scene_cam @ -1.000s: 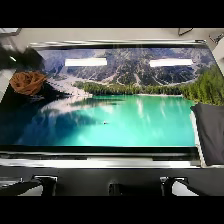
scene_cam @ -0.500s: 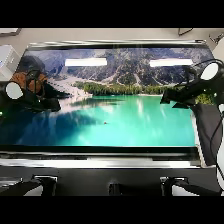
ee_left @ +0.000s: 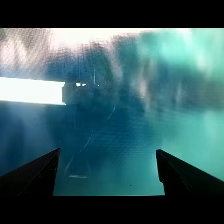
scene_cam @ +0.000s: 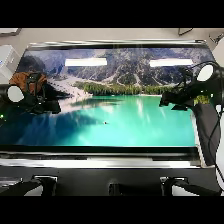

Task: Fold the clothes and pants, and hang the long-sleeved shirts on hangers.

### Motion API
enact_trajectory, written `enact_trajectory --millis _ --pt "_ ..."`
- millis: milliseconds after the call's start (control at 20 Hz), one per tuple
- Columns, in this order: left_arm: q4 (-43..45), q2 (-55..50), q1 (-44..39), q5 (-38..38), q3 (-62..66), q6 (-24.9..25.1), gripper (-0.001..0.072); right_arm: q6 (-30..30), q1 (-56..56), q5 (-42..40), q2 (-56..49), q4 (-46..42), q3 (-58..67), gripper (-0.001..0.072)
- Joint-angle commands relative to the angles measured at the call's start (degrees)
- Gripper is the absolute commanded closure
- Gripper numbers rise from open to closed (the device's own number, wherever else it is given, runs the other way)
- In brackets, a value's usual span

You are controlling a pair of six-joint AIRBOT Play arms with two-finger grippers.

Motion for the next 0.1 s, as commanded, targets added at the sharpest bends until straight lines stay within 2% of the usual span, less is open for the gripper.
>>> enact_trajectory --millis 0,50 --pt "0.00 0.04 -0.02 0.04 -0.04 0.00 -0.0010 -0.02 0.04 0.11 -0.02 0.00 -0.02 0.0038" --pt "0.00 0.04 -0.02 0.04 -0.04 0.02 -0.0010 -0.02 0.04 0.11 -0.02 0.00 -0.02 0.0038"
